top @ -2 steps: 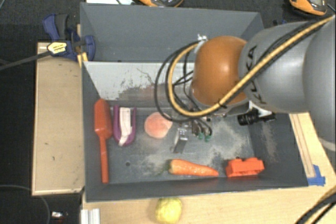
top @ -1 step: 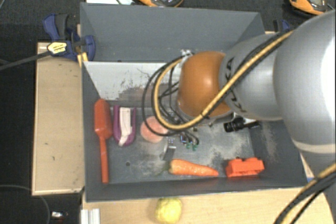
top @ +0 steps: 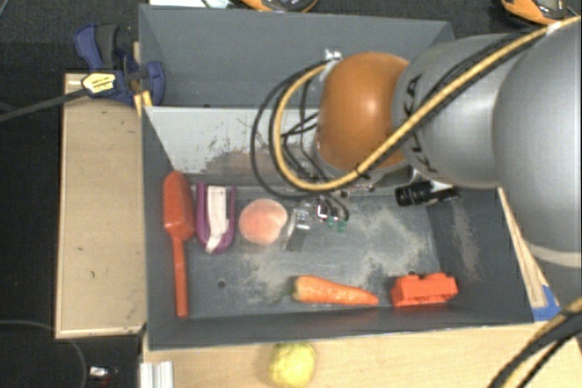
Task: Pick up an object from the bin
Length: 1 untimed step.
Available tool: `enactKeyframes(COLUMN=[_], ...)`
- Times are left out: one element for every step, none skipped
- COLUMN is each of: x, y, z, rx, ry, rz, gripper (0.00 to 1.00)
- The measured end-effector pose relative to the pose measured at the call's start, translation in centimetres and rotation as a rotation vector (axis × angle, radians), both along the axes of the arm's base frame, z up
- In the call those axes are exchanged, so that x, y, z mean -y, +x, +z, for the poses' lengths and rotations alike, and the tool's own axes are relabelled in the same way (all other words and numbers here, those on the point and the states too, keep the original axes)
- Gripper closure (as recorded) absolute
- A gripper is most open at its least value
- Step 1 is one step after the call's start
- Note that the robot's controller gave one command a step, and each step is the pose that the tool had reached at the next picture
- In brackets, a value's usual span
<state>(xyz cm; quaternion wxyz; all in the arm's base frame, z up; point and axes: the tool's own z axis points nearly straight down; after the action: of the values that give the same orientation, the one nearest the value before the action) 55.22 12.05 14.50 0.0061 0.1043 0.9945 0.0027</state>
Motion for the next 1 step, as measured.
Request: enactKeyframes(x=[1.54], y=[-2.26], z=[6.69], rx=[-0.003], ry=[0.001], rz=[-0.072], gripper=[0.0])
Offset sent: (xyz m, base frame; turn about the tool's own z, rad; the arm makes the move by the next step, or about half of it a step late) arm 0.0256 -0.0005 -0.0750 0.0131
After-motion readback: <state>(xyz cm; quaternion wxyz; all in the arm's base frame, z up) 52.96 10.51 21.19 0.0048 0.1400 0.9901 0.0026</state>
